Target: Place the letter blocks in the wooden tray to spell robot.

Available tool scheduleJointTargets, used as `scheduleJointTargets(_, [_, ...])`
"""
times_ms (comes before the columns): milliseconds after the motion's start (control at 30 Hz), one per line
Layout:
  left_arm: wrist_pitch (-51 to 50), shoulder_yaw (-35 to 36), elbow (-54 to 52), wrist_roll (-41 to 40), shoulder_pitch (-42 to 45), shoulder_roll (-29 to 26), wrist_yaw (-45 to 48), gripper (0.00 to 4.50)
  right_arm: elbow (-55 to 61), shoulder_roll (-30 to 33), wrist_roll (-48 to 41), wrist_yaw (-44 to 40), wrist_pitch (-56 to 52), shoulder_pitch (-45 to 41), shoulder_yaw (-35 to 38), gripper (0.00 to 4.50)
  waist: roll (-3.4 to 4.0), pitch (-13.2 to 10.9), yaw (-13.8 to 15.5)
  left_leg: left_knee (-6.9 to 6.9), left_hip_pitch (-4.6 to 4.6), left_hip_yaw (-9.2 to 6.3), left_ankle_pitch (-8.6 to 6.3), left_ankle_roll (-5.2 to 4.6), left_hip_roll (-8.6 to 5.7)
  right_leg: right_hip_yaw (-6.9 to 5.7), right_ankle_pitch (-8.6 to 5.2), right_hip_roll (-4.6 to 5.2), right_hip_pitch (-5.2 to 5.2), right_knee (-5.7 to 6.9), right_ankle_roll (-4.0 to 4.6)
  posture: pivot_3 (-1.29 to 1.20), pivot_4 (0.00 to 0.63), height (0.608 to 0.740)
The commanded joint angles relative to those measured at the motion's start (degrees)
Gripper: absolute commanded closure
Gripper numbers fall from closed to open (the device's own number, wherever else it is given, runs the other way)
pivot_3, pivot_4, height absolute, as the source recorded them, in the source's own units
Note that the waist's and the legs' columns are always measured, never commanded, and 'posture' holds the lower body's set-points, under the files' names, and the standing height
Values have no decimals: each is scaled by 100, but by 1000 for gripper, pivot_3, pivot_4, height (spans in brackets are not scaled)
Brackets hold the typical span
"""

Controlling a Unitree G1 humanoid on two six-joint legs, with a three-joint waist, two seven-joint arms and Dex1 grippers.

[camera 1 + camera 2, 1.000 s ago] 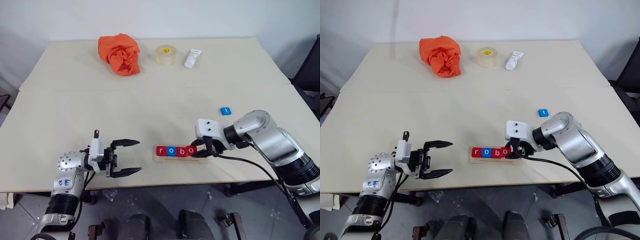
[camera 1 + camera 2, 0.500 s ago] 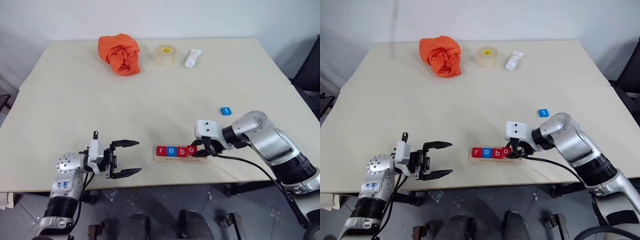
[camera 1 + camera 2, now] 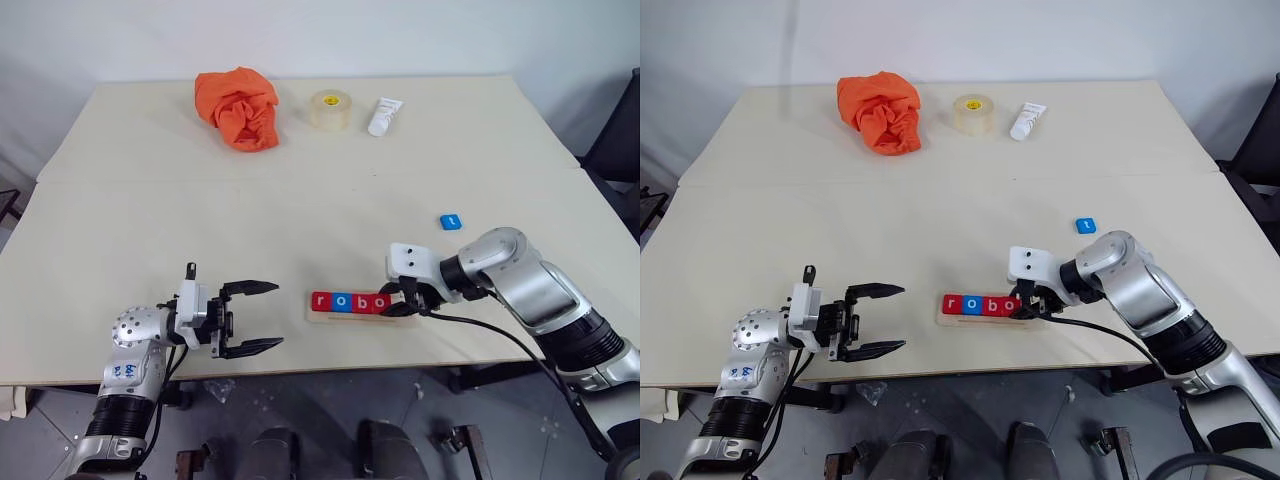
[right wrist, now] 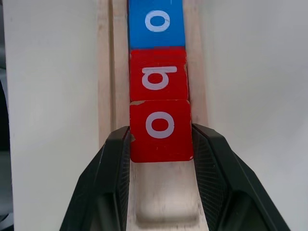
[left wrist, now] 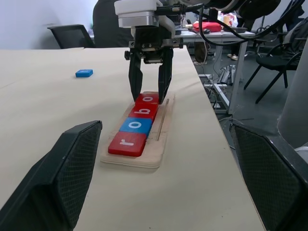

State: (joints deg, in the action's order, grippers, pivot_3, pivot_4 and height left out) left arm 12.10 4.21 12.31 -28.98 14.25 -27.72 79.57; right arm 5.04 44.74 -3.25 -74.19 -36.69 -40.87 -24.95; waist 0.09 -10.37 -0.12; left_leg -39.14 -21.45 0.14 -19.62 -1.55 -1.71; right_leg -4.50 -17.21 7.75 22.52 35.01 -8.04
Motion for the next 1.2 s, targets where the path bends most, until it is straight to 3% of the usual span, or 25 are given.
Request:
scheduleJointTargets(33, [28,123,-130,-91,-47,-46,-35,0,67,8,39,9,-38,40,-29,2707,0,0,1,0,0,0,0,0,0,0,0,0,0,0,0,0,150,740])
scheduleJointTargets(300, [48,123,-10,-74,43,-21,-3,0,548,200,-206,-90,-448,-64,268,70,0,0,6,0,0,0,0,0,0,0,0,1,0,0,0,0,150,740])
scheduleJointTargets(533, [59,83,79,-54,136,20,15,0,957,531,-714,-130,-752,109,838,28,0,0,13,0,-1,-3,0,0,0,-1,0,2,0,-2,0,0,150,740])
scheduleJointTargets(667, [75,62,187,-49,228,37,68,0,921,770,-1060,-38,-563,607,1513,28,0,0,26,1,-2,-6,-1,-2,-1,-6,0,3,-4,-4,0,0,150,740])
scheduleJointTargets(867, [78,16,428,-37,439,47,234,0,-113,213,-1654,805,424,1482,3398,28,-2,0,39,0,0,-1,-1,-2,-2,-6,0,1,-9,-3,-1,0,150,740])
scheduleJointTargets(1033, [70,-53,752,-13,792,67,438,0,-895,231,-1485,1386,1153,2126,4114,28,-2,0,80,1,1,7,0,-4,-4,-7,1,0,-6,5,-1,0,150,740])
scheduleJointTargets(1200, [81,-57,984,-8,982,58,614,0,-824,209,-1797,1788,1194,2640,4828,28,-1,1,99,1,2,22,2,-7,-2,-2,1,-1,-5,6,-2,0,150,740])
